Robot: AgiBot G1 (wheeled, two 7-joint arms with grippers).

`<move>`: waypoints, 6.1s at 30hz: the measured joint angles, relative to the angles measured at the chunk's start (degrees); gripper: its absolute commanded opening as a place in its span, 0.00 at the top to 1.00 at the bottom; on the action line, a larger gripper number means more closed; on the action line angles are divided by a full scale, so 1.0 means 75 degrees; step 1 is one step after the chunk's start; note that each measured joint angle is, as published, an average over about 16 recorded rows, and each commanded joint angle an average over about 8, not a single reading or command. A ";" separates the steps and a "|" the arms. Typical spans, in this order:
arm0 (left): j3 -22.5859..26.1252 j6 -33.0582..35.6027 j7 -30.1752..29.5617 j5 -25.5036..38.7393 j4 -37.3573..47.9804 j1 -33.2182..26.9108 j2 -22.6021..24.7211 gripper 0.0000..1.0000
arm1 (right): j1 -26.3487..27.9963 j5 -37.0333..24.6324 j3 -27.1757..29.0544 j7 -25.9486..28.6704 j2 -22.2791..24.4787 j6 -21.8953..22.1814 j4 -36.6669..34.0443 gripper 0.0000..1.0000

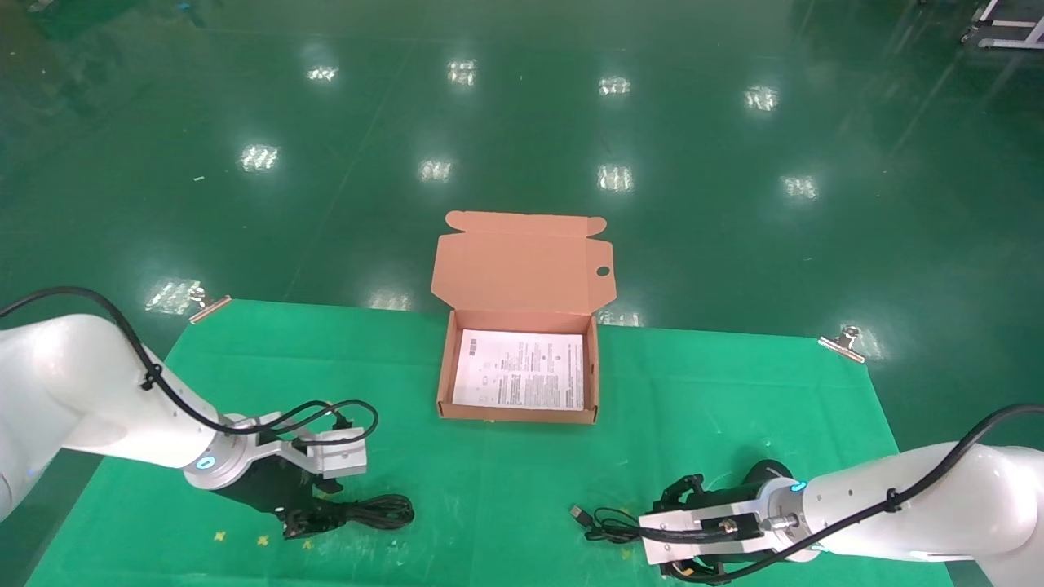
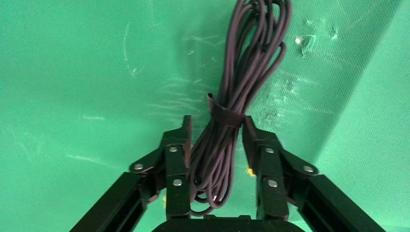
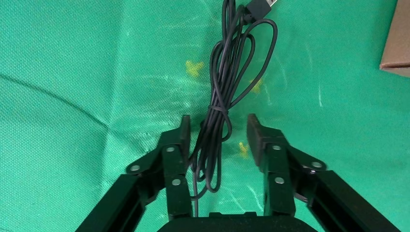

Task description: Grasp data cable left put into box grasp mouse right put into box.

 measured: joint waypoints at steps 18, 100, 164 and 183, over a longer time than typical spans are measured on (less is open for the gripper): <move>-0.0018 0.0170 0.0035 0.0004 -0.0385 -0.0191 -0.0264 1.00 | 0.0070 0.0202 0.0303 0.0356 0.0421 0.0088 0.0286 1.00; 0.0172 0.0600 -0.4808 0.3886 -0.7221 -0.1347 -0.2288 1.00 | 0.2110 0.2465 -0.1754 0.1775 -0.2355 0.4073 -0.1719 0.84; 0.0777 -0.5251 -0.0976 0.0794 -0.2674 -0.0518 0.0959 0.00 | 0.3228 0.1115 -0.2080 0.4847 0.2015 0.3864 0.2289 0.00; -0.0549 -0.4748 -0.1221 -0.0882 -0.2797 -0.0425 -0.0003 0.00 | 0.3386 0.2064 -0.1291 0.3893 0.1610 0.3045 0.1682 0.00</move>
